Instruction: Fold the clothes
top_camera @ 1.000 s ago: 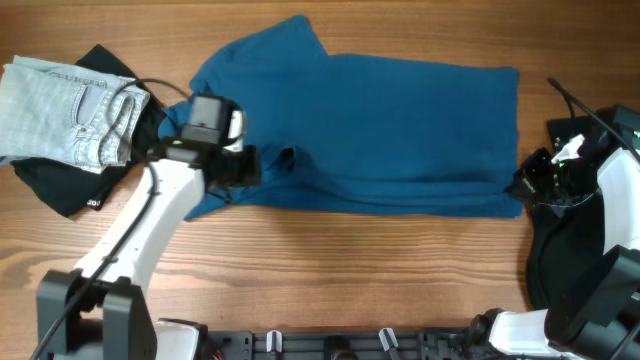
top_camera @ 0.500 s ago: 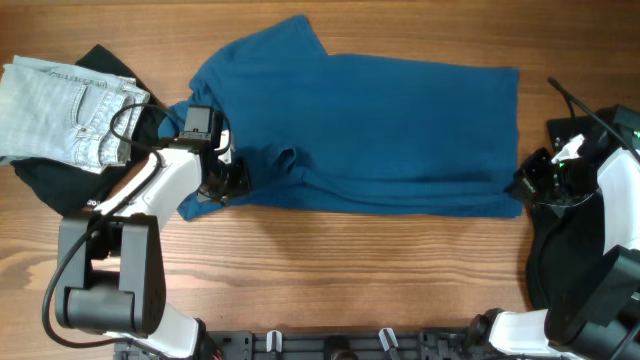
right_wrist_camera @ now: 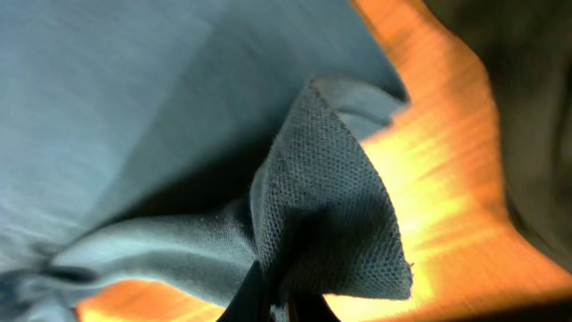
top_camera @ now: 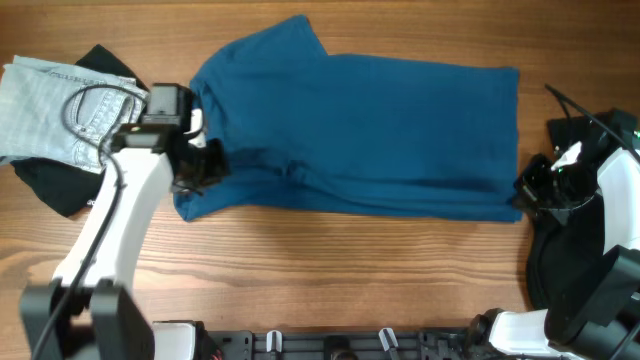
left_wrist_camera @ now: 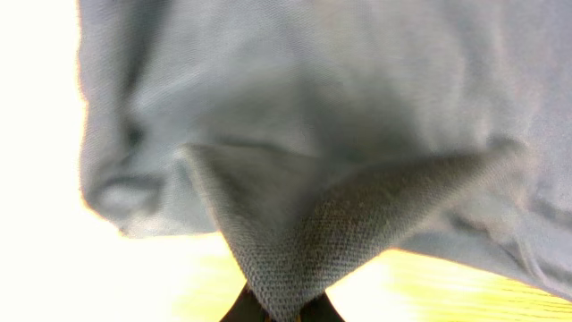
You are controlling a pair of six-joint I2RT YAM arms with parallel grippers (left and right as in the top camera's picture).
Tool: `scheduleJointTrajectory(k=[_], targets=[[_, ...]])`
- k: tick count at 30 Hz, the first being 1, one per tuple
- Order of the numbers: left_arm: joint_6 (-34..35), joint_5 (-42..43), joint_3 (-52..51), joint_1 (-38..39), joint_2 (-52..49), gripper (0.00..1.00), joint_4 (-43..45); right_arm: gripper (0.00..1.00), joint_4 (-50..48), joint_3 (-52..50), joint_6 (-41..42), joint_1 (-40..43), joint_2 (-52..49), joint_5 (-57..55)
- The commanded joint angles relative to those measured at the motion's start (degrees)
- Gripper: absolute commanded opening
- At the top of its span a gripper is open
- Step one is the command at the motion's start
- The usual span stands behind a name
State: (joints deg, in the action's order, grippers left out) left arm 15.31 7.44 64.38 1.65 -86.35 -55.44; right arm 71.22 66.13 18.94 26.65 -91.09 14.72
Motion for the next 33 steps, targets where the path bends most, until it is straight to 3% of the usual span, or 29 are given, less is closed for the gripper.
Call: scheduleJointTrajectory(k=[1,5,9,11,14,25,33], targets=[[-0.3,-4.7,0.7,-4.3,5.4,0.04,-4.7,0.04,3.1,0.1,-0.7,-0.1,-0.5,-8.4],[-0.3,-4.8,0.7,-8.7,11.7,0.04,-7.7,0.04,4.4,-4.2,-0.8,-0.1,-0.5,-8.4],[-0.4,-4.4,0.7,-11.1,16.7,0.04,-5.3,0.04,0.3,-6.4,-0.8,-0.1,-0.5,-6.5],[-0.5,-3.4,0.7,-11.1,17.0,0.04,-3.9,0.04,-4.0,-6.4,-5.8,-0.1,-0.4,2.2],[-1.6,-0.9,0.7,-11.1,14.9,0.04,-0.3,0.04,-8.7,-6.4,-6.1,-0.1,-0.4,10.6],[-1.6,-0.4,0.7,-7.0,-0.6,0.04,11.3,0.04,-23.1,-6.6,0.7,-0.2,-0.5,15.0],[-1.6,-0.4,0.7,-6.6,-2.6,0.04,17.2,0.04,-31.5,-6.6,3.8,-0.2,-0.5,15.0]])
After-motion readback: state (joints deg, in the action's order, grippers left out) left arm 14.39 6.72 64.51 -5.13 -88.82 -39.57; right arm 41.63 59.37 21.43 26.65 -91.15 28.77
